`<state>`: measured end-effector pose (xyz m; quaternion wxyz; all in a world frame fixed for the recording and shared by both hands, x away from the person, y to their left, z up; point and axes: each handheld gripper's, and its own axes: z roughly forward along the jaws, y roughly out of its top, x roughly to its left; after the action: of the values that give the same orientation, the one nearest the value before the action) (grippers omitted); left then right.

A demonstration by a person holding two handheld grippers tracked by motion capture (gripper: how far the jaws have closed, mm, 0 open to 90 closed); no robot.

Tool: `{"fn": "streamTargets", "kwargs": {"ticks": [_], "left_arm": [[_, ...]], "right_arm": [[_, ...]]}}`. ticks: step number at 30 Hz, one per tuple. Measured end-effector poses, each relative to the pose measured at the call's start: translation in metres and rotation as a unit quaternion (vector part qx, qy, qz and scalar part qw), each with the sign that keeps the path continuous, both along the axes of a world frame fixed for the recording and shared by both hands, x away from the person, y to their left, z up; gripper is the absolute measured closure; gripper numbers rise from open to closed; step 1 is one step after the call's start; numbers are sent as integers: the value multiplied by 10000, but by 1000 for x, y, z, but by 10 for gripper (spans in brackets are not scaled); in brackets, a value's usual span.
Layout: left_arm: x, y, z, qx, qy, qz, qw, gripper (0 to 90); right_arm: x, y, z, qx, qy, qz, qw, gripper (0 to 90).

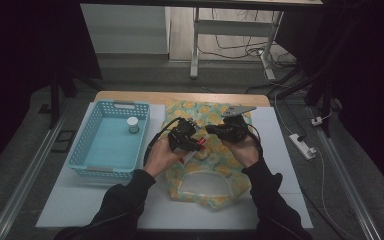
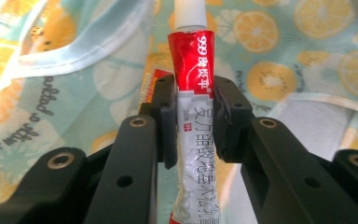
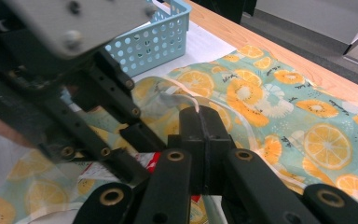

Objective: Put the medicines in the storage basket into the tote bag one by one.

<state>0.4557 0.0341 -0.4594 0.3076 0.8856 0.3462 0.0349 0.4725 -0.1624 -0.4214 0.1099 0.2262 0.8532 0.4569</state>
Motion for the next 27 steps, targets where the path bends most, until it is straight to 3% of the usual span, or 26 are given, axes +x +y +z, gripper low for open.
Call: {"fn": "streamTargets", "kwargs": {"ticks": [10, 22, 27], "left_arm": [[17, 5, -11, 101, 39, 417, 9991, 722], [29, 9, -23, 359, 88, 747, 9965, 720], [29, 11, -24, 261, -8, 740, 9969, 678]], "right_arm": [[0, 2, -2, -17, -10, -20, 10000, 900], [1, 5, -6, -49, -14, -33, 10000, 900], [1, 6, -6, -59, -17, -26, 10000, 900]]}}
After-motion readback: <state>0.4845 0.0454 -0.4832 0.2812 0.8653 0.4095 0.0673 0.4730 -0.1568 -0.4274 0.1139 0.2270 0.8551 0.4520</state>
